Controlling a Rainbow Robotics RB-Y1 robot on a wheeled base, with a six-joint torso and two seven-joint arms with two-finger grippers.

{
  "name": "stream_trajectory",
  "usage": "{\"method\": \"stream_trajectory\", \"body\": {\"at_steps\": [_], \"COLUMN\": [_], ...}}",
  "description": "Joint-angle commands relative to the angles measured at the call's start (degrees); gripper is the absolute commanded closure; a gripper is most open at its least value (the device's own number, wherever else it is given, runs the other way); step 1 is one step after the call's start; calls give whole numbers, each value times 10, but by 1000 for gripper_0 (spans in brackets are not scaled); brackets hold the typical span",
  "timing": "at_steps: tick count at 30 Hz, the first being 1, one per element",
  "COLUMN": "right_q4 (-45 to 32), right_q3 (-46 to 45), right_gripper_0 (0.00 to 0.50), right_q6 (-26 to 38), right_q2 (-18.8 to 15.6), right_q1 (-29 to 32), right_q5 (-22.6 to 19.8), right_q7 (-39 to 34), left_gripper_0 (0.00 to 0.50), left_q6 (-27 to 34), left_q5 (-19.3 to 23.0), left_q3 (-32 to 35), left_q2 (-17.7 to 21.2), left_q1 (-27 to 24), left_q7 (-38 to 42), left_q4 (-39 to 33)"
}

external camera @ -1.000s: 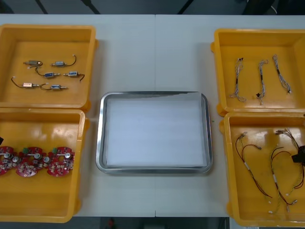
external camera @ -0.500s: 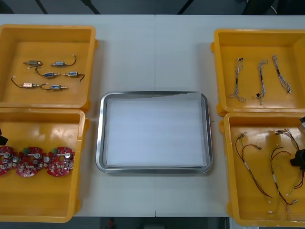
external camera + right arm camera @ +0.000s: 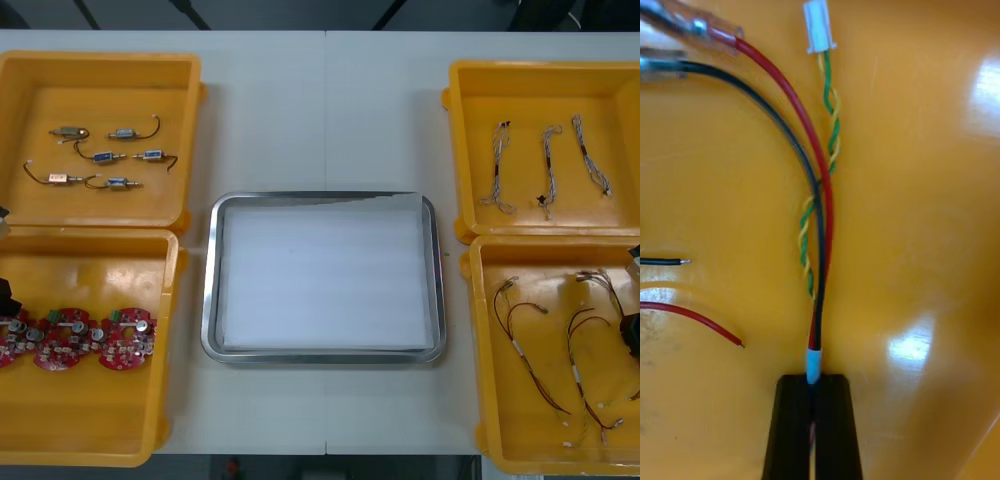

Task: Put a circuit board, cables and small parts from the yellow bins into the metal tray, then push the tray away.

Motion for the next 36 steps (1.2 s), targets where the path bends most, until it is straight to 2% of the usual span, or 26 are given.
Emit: {"method": "stream_trajectory", "body": {"at_steps": [1, 6, 9, 25, 36], "right_q4": [4, -9, -26, -138, -219], "right_q3": [13, -8, -33, -170, -212], "right_gripper_0": [500, 500, 500, 500, 500], "right_q6": [-6, 3, 30, 214, 381], "right_q2": [-19, -20, -19, -20, -19], "right_q1": [7, 3, 2, -5, -66], "right_q5": [0, -1, -1, -13, -35], "right_q7": [7, 15, 20, 35, 35], "left_gripper_0": [0, 0, 0, 0, 0], "left_q6": [-15, -25, -32, -44, -60], "left_q5": [-8, -7, -7, 3, 3], "left_q3": [-16, -28, -36, -52, -68], "left_q2": [24, 24, 24, 24, 24], "left_q1": [8, 8, 8, 8, 8], "left_q7": [-46, -48, -49, -52, -53], "left_q4": [4, 10, 13, 22, 23]}}
